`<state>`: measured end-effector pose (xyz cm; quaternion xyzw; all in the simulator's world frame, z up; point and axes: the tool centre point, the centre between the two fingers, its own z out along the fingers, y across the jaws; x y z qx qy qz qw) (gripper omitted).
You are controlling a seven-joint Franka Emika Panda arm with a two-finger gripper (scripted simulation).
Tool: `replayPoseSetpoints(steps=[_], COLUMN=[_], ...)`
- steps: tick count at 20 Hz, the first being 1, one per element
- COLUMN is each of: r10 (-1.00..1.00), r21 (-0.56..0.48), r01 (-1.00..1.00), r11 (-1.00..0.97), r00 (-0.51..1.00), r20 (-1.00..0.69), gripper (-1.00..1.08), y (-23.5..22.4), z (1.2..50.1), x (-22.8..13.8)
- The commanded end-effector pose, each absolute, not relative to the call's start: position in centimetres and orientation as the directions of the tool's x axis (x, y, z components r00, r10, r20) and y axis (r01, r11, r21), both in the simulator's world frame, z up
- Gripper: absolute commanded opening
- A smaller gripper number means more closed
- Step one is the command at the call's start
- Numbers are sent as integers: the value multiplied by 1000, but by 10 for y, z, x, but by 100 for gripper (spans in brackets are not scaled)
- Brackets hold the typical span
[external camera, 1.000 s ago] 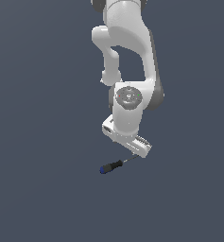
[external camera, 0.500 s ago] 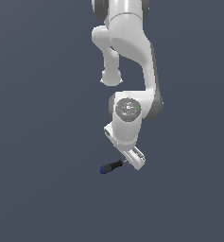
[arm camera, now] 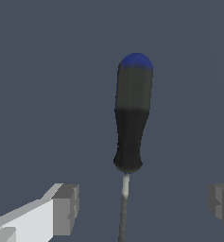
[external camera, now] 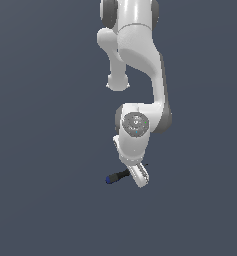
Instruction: Pick up the object and move it to a goal position.
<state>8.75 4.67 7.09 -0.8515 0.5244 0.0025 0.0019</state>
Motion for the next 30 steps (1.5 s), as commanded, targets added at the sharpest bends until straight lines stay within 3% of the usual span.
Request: replayPoseSetpoints(steps=[1, 12, 27, 28, 30], r10=[-907, -919, -921, -921, -921], r21=[0, 0, 0, 0, 0], r01=[-907, -919, -921, -921, -921], r11=[-421, -395, -390, -390, -390], r00=[421, 395, 390, 390, 390], r20=[-3, -1, 0, 0, 0], gripper=[100, 100, 100, -100, -100], y=[46, 46, 46, 46, 46], z=[68, 62, 15, 15, 15], x=[90, 91, 92, 92, 92])
